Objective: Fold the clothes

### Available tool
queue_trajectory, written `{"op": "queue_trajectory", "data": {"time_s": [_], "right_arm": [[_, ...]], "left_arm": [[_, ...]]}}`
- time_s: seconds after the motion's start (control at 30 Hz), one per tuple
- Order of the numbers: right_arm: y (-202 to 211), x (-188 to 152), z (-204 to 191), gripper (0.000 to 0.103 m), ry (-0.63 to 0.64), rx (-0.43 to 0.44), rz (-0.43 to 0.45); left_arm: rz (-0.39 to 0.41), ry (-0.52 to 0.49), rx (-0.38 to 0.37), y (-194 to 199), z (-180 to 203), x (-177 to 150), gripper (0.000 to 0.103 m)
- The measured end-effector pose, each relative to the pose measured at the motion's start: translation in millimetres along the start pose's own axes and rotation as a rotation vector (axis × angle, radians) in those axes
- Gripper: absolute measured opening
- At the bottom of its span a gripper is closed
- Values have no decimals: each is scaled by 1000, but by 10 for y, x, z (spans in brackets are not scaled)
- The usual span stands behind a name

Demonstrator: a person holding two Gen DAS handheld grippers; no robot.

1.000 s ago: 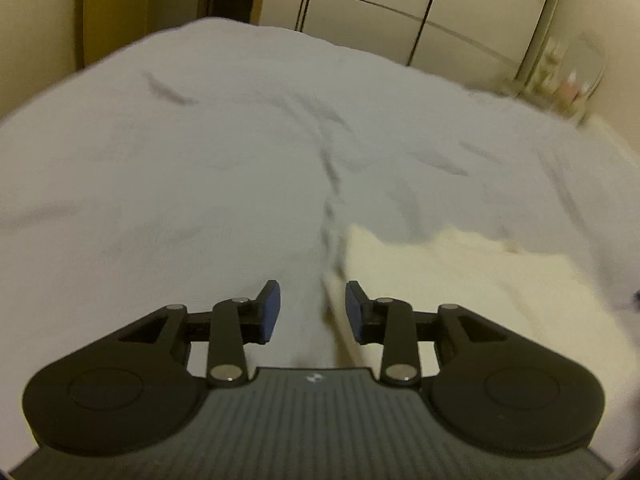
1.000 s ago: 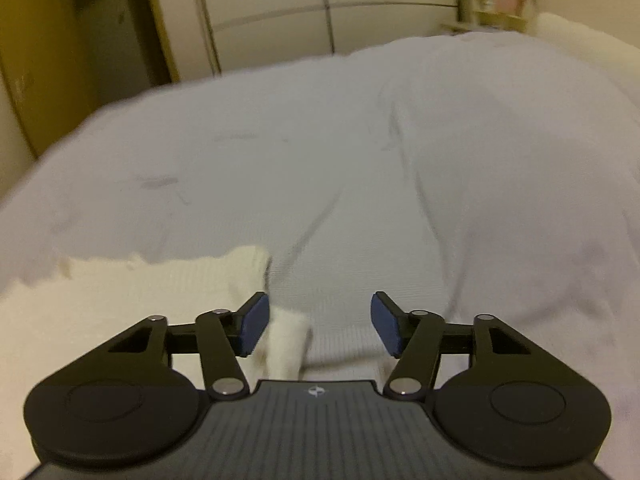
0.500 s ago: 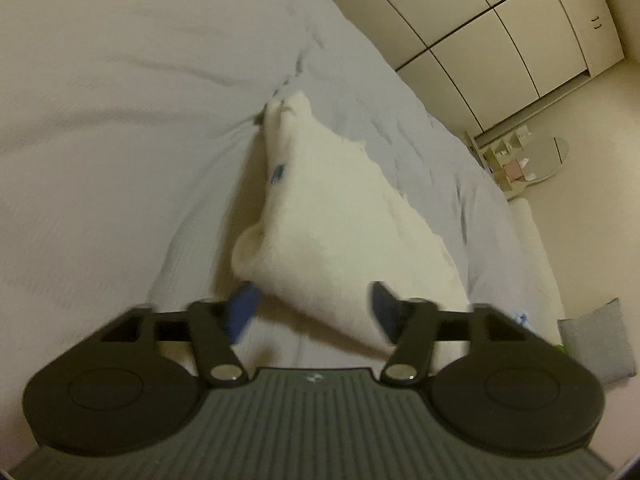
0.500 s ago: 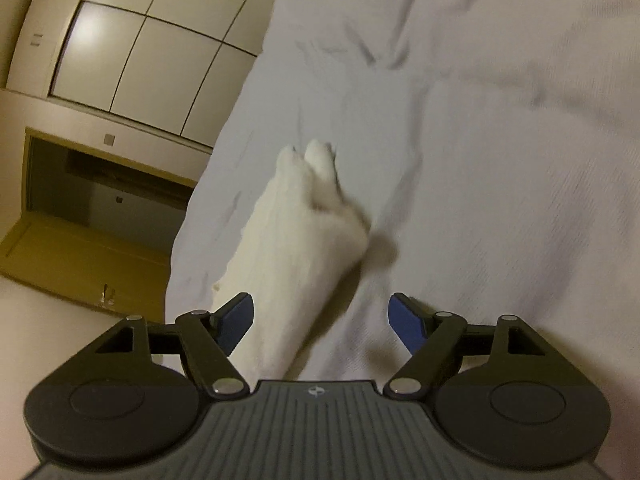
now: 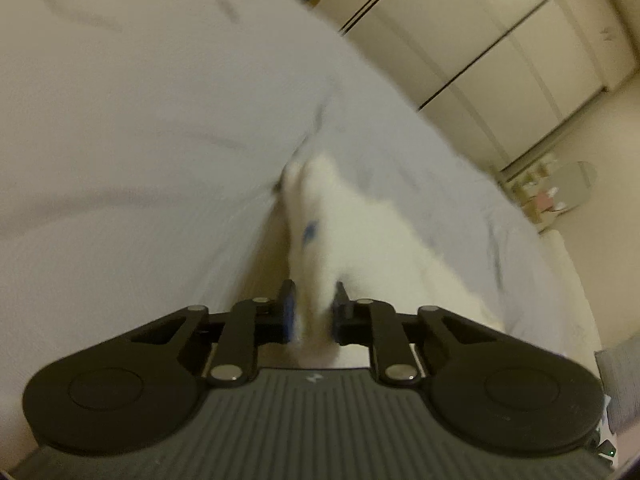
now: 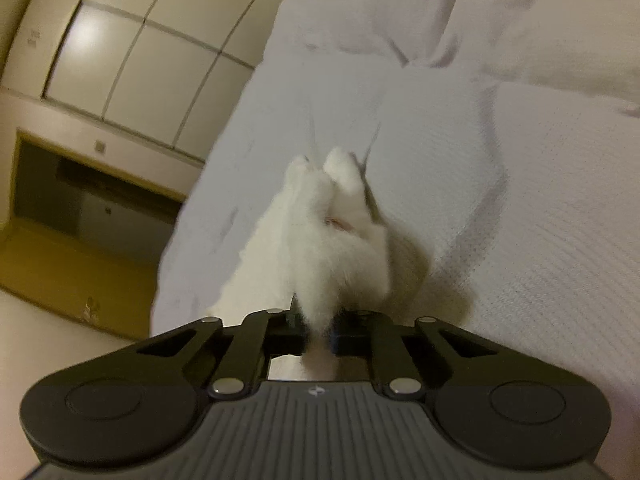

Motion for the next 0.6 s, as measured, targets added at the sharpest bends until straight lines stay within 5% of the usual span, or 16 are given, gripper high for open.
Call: {"op": "queue_trajectory", "data": {"time_s": [0.2, 0.33, 0.4, 0.47, 0.6], "right_arm": [[646, -192, -46, 9, -28, 53, 22], [962, -431, 113, 11, -19, 35, 10], [1069, -548, 370, 18, -24, -21, -19], [1204, -519, 497, 38, -2, -62, -17], [1426, -345, 585, 43, 73, -115, 1]], "left_arm": [[14, -66, -36, 615, -30, -149, 13], [-102, -138, 10, 637, -295, -586, 15], [-148, -173, 19, 630, -375, -633, 19], [-164, -210, 21, 693, -414, -599, 21], [-83, -351, 55, 1007, -315, -201, 25]]}}
Point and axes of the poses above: each gripper's, at about its wrist camera, not at the fingertips, and y roughly against the way its jaws point, z to its right, x to its top, the point moved 10 cm from there along -y, roughly the way its jaws point, and after that the axes turned 2 degrees about x, right-handed, at the moved point
